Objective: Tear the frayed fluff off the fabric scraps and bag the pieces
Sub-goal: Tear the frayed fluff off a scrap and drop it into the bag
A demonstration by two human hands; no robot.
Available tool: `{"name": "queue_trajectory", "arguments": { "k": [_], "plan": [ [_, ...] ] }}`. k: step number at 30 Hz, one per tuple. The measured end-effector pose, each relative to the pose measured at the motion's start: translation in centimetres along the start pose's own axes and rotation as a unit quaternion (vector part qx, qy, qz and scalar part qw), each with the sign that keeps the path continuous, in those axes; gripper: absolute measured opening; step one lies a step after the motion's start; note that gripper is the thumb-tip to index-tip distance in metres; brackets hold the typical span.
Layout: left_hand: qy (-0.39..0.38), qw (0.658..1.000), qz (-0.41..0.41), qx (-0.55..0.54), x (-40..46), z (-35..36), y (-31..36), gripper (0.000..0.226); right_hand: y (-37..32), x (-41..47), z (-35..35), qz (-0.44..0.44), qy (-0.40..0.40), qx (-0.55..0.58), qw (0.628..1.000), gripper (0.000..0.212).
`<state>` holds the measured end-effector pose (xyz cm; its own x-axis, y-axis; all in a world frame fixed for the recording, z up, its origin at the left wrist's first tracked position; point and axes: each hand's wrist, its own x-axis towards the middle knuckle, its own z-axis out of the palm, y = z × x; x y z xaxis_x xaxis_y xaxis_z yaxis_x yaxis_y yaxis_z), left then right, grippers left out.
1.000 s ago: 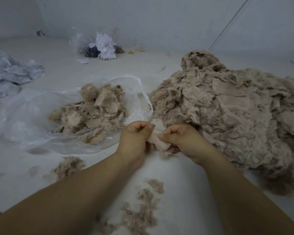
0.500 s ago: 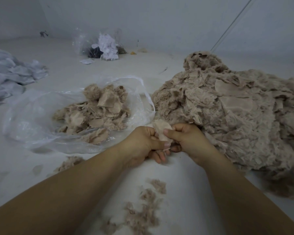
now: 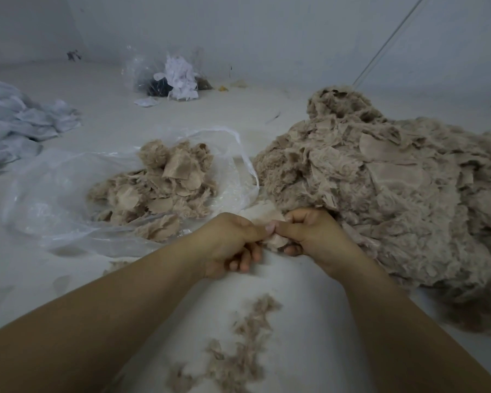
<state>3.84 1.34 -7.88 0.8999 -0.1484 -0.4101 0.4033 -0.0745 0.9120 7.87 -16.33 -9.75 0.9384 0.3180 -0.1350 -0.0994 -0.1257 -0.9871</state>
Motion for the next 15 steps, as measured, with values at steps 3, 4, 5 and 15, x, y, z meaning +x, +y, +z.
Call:
{"name": "queue_trajectory", "arguments": {
  "k": [3,4,5,15],
  "plan": [
    [-0.009,1.000,0.012,-0.023,0.0,0.2,-0.2,0.025,0.0,0.1,0.0,0.003,0.001,0.012,1.000,0.030],
    [0.003,0.999,0.021,-0.040,0.0,0.1,0.0,0.025,0.0,0.1,0.1,0.006,0.003,0.018,1.000,0.031],
    [0.035,0.996,0.041,-0.070,0.2,-0.1,0.4,0.023,-0.2,0.1,0.1,0.008,0.005,0.021,1.000,0.032],
    [0.160,0.976,0.122,-0.082,3.1,1.3,2.0,0.010,-0.8,-0.1,0.3,0.030,0.022,0.041,0.998,0.045]
  ]
}}
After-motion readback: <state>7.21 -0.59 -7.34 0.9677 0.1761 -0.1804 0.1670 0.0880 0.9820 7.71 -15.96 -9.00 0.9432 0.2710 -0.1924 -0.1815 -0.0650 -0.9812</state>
